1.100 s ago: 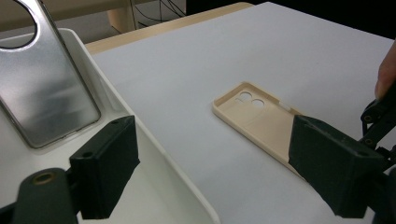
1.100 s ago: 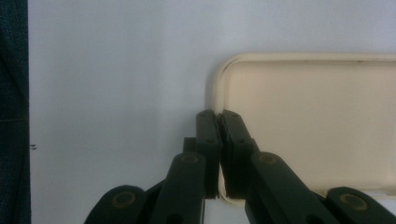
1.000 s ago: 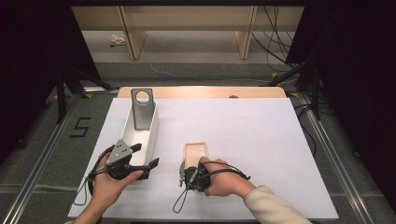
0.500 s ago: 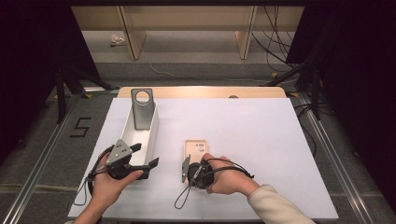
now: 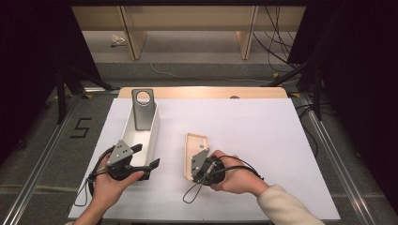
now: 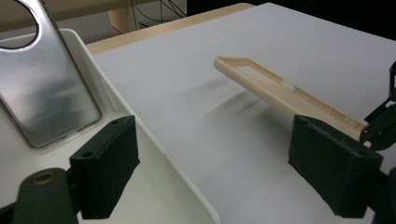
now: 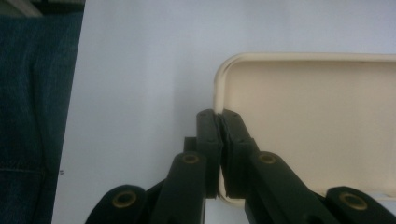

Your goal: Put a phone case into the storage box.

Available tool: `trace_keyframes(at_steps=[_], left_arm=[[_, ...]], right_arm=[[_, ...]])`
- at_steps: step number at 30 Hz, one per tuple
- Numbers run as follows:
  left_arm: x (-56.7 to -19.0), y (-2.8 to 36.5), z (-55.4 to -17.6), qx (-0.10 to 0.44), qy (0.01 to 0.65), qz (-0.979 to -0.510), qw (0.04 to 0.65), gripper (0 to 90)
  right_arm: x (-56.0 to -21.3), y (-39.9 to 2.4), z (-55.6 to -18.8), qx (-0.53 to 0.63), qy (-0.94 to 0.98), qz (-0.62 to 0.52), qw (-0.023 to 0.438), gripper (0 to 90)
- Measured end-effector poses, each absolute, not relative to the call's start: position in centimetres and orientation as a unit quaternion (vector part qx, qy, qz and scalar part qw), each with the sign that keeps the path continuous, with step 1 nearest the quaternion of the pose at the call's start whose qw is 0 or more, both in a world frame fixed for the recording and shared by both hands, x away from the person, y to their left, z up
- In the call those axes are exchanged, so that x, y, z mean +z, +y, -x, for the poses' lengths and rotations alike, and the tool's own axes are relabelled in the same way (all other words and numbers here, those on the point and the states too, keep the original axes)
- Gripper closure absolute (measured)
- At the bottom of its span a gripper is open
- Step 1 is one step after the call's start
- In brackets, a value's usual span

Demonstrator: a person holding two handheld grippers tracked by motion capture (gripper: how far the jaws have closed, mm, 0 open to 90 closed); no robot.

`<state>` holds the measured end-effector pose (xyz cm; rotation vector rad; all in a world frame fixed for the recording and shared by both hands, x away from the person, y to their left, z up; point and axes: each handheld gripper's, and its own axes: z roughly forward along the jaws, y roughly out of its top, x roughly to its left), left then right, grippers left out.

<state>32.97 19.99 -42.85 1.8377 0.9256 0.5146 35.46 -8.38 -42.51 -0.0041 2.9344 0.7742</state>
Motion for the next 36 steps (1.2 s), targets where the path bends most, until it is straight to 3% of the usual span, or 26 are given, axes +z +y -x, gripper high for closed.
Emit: trace_keyframes(at_steps=[24, 36], left_arm=[[-42.3, 19.5, -33.7, 0.211, 0.383, -0.756, 0.488, 15.6], [-41.4, 17.8, -34.9, 0.184, 0.384, -0.757, 0.495, 16.2]], right_arm=[[-42.0, -11.7, -35.5, 0.342, 0.938, -0.015, 0.047, 88.0], [-41.6, -12.4, -35.3, 0.362, 0.930, -0.019, 0.051, 88.0]])
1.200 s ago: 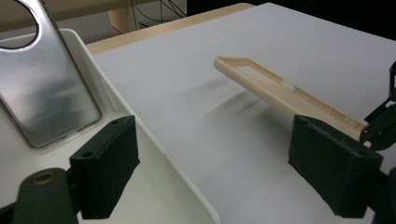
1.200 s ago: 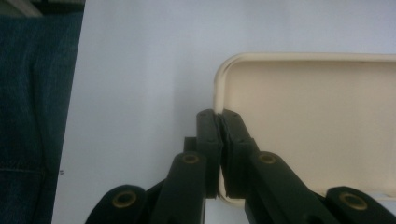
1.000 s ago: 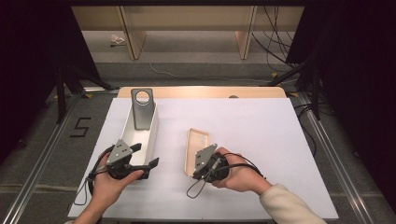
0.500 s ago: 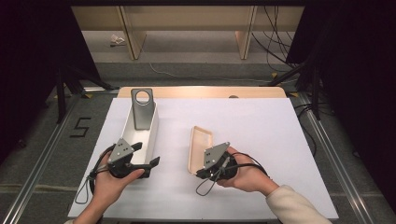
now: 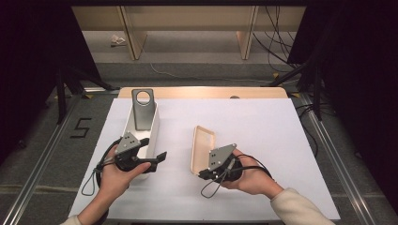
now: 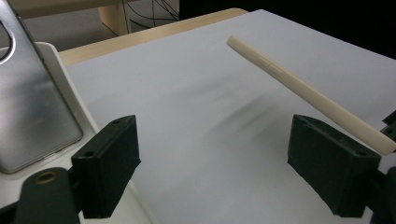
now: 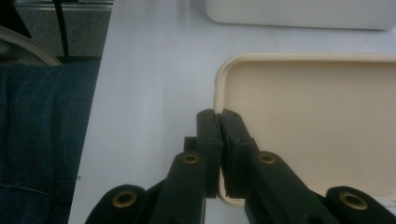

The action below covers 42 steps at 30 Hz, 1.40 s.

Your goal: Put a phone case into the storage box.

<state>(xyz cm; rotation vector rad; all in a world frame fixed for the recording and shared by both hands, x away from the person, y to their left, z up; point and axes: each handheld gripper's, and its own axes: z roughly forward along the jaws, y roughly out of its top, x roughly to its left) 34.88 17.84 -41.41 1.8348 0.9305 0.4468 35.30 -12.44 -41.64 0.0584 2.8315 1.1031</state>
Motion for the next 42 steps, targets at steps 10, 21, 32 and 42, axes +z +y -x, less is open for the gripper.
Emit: trace_keyframes(at_steps=[10, 21, 32, 42], left_arm=[[-40.5, 15.9, -36.1, 0.169, 0.375, -0.762, 0.501, 16.4], [-39.6, 13.0, -37.8, 0.138, 0.370, -0.772, 0.498, 17.1], [-38.4, 10.2, -40.5, 0.110, 0.379, -0.787, 0.474, 19.8], [-38.4, 8.3, -42.1, 0.089, 0.386, -0.801, 0.449, 23.6]], right_arm=[[-41.5, -12.8, -35.0, 0.372, 0.927, -0.017, 0.051, 88.0], [-41.5, -13.2, -35.0, 0.373, 0.926, -0.018, 0.050, 88.0], [-41.4, -13.0, -34.9, 0.376, 0.925, -0.013, 0.053, 88.0], [-41.3, -13.0, -34.8, 0.378, 0.924, -0.012, 0.057, 88.0]])
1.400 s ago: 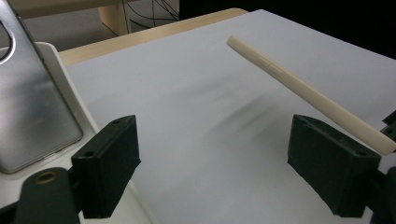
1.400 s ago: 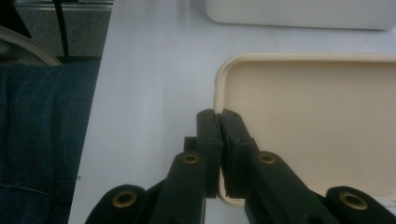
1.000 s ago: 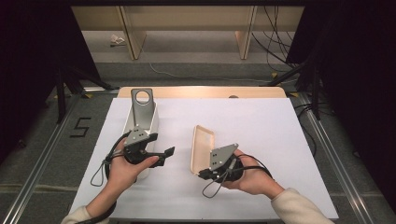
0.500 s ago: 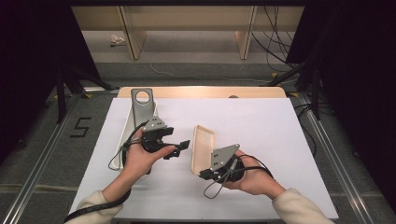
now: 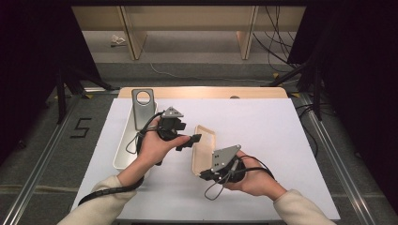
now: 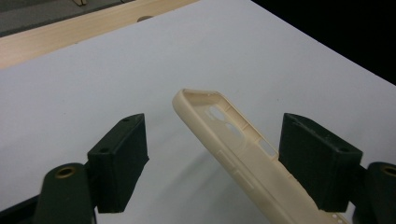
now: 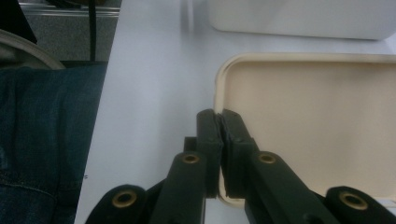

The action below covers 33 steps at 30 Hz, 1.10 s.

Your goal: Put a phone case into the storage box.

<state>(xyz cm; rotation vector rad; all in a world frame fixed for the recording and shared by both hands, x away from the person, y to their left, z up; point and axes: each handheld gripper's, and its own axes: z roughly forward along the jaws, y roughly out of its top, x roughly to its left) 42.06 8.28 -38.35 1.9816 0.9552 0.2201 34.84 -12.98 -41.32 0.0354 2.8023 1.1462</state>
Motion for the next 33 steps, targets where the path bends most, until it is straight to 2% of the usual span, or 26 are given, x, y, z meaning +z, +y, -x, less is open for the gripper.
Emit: trace_keyframes(at_steps=[3, 13, 23, 33], left_arm=[[-38.7, 8.0, -42.6, 0.077, 0.396, -0.802, 0.440, 24.9], [-39.4, 7.3, -44.1, 0.045, 0.432, -0.797, 0.420, 38.1], [-40.1, 7.8, -44.9, 0.024, 0.467, -0.778, 0.420, 61.9], [-38.8, 7.5, -43.9, 0.016, 0.477, -0.750, 0.458, 78.1]], right_arm=[[-41.3, -12.9, -34.8, 0.377, 0.924, -0.010, 0.058, 88.0], [-41.3, -12.9, -34.7, 0.373, 0.926, -0.007, 0.057, 87.9], [-41.4, -12.8, -34.8, 0.371, 0.927, -0.004, 0.059, 87.8], [-42.0, -12.3, -34.7, 0.358, 0.932, 0.001, 0.056, 88.4]])
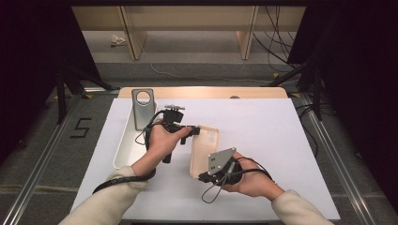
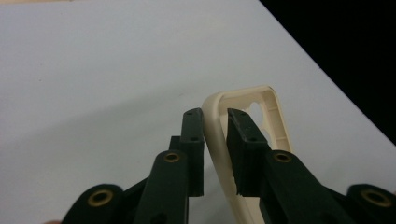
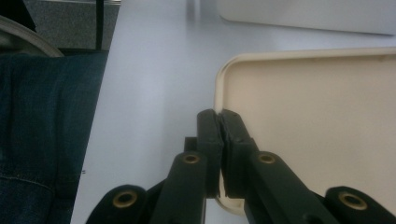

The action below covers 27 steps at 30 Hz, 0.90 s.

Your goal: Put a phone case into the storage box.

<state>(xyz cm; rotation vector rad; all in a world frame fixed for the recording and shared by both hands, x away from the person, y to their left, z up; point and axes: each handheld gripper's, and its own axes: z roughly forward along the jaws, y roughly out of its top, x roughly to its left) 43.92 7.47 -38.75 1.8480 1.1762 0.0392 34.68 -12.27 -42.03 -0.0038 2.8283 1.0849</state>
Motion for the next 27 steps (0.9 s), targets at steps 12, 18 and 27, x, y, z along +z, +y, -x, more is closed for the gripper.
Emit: trace_keyframes(at_steps=[12, 18, 27], left_arm=[[-37.3, 6.6, -43.0, 0.021, 0.458, -0.739, 0.493, 83.1], [-36.7, 7.2, -42.8, 0.056, 0.439, -0.742, 0.503, 83.2], [-36.1, 9.2, -42.4, 0.113, 0.428, -0.725, 0.529, 83.1]], right_arm=[[-42.4, -12.3, -34.9, 0.345, 0.936, -0.008, 0.070, 87.1], [-42.4, -12.8, -35.4, 0.368, 0.923, -0.039, 0.099, 59.2], [-41.5, -14.7, -36.1, 0.421, 0.892, -0.111, 0.120, 33.0]])
